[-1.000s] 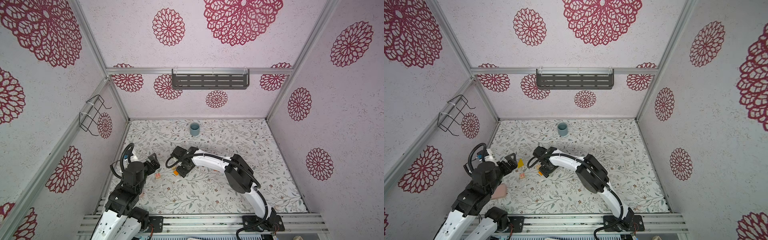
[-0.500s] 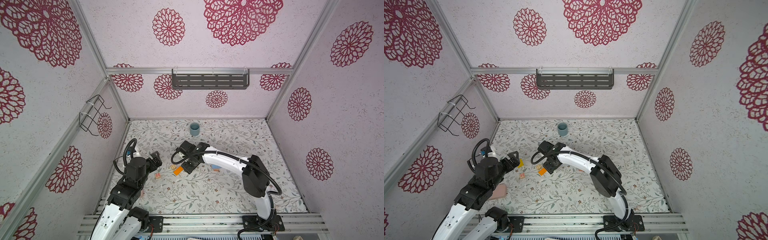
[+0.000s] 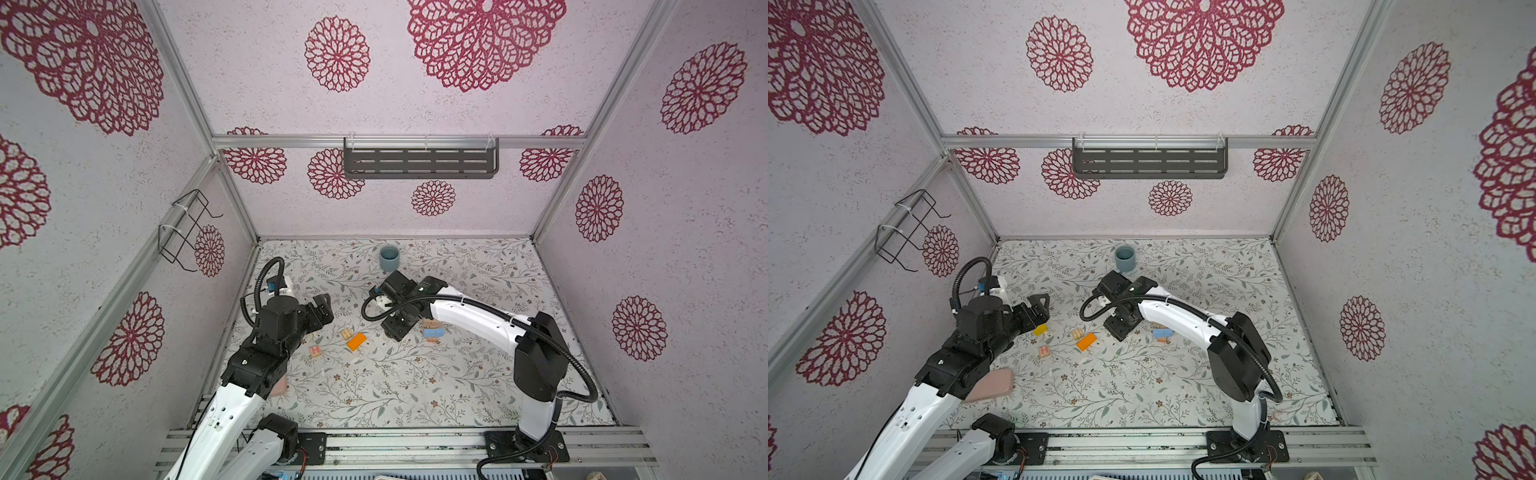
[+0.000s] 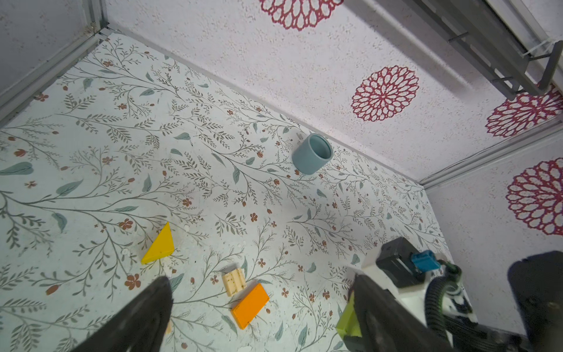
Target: Build the wood block tower
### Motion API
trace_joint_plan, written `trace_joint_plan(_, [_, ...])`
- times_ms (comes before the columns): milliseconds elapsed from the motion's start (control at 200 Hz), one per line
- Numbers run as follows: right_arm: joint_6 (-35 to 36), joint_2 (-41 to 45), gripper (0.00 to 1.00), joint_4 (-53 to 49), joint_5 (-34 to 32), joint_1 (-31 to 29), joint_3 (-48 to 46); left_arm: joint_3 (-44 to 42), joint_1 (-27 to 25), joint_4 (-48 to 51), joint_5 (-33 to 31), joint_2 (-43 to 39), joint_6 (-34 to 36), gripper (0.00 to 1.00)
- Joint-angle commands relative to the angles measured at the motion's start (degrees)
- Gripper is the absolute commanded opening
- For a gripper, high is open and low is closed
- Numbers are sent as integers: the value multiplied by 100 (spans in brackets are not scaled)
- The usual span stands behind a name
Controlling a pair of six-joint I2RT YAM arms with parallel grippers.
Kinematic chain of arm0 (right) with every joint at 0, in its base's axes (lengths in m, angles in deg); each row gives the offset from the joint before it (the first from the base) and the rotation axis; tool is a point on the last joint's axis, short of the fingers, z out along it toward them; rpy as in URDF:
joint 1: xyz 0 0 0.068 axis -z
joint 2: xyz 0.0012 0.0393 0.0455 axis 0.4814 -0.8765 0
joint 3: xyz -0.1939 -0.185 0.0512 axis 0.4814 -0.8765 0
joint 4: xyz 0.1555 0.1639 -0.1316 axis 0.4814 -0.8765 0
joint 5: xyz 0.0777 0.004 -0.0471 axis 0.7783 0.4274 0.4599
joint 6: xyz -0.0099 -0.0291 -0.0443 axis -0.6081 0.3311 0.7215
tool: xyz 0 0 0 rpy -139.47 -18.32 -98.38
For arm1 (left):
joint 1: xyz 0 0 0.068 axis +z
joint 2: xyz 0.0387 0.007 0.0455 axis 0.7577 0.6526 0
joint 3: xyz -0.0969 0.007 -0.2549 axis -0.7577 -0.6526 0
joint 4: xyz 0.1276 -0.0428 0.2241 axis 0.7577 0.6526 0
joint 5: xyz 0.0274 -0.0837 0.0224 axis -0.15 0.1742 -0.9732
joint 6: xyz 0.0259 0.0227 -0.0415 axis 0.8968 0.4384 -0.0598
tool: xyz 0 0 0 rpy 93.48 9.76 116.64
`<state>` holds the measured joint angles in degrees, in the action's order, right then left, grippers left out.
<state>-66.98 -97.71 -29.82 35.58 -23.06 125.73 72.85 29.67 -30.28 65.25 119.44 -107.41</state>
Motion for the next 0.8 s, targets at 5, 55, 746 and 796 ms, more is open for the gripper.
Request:
trace_joint_plan(5, [325,-349,53,70,91,-63,117,-132,55,466,199,-140,-6,96])
trace_joint_plan(55, [376,-499,53,120,112,-68,163,-165,57,554,231,-234,-6,100])
trace_joint_plan(746, [825,-983,78,459,45,-139,141,655,53,1406,399,198,593,97])
trace_joint_plan(796, [819,-881,79,507,58,-134,106,792,52,1517,387,198,706,98])
